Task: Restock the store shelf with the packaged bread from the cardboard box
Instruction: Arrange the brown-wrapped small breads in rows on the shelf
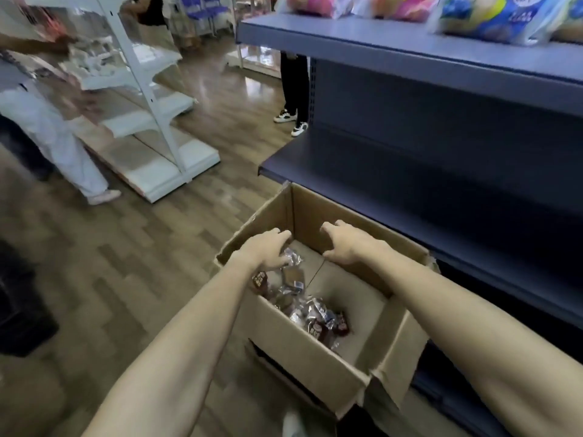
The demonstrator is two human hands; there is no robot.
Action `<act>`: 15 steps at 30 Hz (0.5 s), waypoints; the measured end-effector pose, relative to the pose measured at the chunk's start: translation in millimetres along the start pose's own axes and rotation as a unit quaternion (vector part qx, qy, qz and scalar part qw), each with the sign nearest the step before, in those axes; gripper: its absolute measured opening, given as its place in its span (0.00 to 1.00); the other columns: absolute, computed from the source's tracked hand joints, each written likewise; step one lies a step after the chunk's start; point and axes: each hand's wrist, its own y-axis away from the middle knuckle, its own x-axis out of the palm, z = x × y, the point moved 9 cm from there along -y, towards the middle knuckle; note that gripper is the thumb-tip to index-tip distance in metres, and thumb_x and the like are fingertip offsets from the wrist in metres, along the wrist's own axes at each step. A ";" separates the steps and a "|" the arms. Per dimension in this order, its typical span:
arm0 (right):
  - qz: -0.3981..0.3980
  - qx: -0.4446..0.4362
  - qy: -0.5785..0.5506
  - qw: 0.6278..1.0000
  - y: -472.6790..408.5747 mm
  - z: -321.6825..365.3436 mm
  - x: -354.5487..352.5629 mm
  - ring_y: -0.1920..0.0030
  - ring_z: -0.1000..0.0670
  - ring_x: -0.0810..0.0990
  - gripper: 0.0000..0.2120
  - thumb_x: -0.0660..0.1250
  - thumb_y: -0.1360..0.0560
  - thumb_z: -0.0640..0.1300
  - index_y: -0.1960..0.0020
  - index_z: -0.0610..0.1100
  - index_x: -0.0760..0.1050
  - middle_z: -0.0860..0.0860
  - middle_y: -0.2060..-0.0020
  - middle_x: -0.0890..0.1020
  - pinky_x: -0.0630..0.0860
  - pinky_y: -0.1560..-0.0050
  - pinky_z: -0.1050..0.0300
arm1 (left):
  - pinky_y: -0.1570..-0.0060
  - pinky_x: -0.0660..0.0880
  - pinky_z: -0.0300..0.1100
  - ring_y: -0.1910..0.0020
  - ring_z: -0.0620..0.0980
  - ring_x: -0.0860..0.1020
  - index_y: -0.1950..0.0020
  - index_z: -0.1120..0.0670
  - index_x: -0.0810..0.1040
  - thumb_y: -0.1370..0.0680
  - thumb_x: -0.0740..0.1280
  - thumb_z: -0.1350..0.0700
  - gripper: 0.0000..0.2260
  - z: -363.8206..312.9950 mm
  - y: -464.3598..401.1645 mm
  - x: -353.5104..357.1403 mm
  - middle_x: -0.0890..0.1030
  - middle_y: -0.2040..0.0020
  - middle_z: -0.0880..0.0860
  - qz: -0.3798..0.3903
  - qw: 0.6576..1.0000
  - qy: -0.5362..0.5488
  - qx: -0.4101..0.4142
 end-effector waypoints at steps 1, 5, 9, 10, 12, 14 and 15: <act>0.026 0.006 -0.013 1.000 -0.7 -8.5 17.8 0.38 0.41 0.75 0.31 0.69 0.25 0.52 0.26 0.49 0.62 0.45 0.34 0.69 0.74 0.38 0.47 | 0.44 0.73 0.51 0.41 0.59 0.76 0.32 0.54 0.69 0.24 0.68 0.49 0.22 5.1 0.3 16.1 0.73 0.41 0.56 0.027 0.999 0.007 -0.019; 0.102 0.022 -0.035 0.994 -1.5 -38.0 78.0 0.31 0.42 0.70 0.35 0.69 0.23 0.51 0.22 0.47 0.57 0.44 0.29 0.67 0.69 0.31 0.49 | 0.41 0.73 0.49 0.40 0.58 0.76 0.31 0.53 0.70 0.25 0.69 0.50 0.23 7.0 -0.5 59.8 0.75 0.40 0.56 0.108 0.991 0.038 -0.068; 0.155 0.042 -0.058 0.985 2.4 -58.1 125.7 0.27 0.43 0.66 0.36 0.69 0.24 0.49 0.21 0.47 0.57 0.44 0.25 0.65 0.65 0.28 0.50 | 0.41 0.76 0.50 0.40 0.57 0.77 0.25 0.47 0.65 0.29 0.76 0.52 0.35 -5.9 -8.7 86.2 0.74 0.34 0.55 0.170 0.977 0.081 -0.097; 0.166 0.048 -0.065 0.983 3.2 -62.8 136.0 0.27 0.43 0.66 0.36 0.68 0.23 0.50 0.21 0.47 0.57 0.44 0.25 0.66 0.65 0.28 0.49 | 0.39 0.76 0.50 0.38 0.57 0.76 0.24 0.47 0.63 0.28 0.76 0.52 0.36 -10.8 -11.0 93.0 0.73 0.32 0.55 0.184 0.974 0.083 -0.100; 0.186 0.059 -0.066 0.979 5.0 -70.4 153.0 0.28 0.42 0.68 0.35 0.68 0.23 0.51 0.21 0.48 0.57 0.44 0.26 0.67 0.67 0.29 0.47 | 0.36 0.72 0.47 0.33 0.58 0.73 0.23 0.49 0.62 0.28 0.75 0.52 0.36 -19.3 -12.9 109.5 0.71 0.29 0.56 0.215 0.967 0.069 -0.116; 0.205 0.060 -0.061 0.975 6.9 -73.0 164.4 0.30 0.41 0.71 0.34 0.68 0.23 0.50 0.21 0.48 0.57 0.43 0.27 0.68 0.69 0.31 0.48 | 0.37 0.73 0.47 0.38 0.57 0.76 0.25 0.49 0.66 0.28 0.76 0.53 0.34 -30.3 -14.6 128.4 0.75 0.32 0.56 0.247 0.955 0.085 -0.142; 0.213 0.060 -0.056 0.974 8.1 -72.7 167.7 0.32 0.41 0.72 0.34 0.69 0.23 0.49 0.22 0.48 0.58 0.43 0.28 0.69 0.71 0.33 0.49 | 0.40 0.74 0.45 0.42 0.56 0.77 0.28 0.49 0.69 0.29 0.76 0.54 0.32 -38.3 -16.2 135.8 0.78 0.36 0.56 0.259 0.952 0.081 -0.144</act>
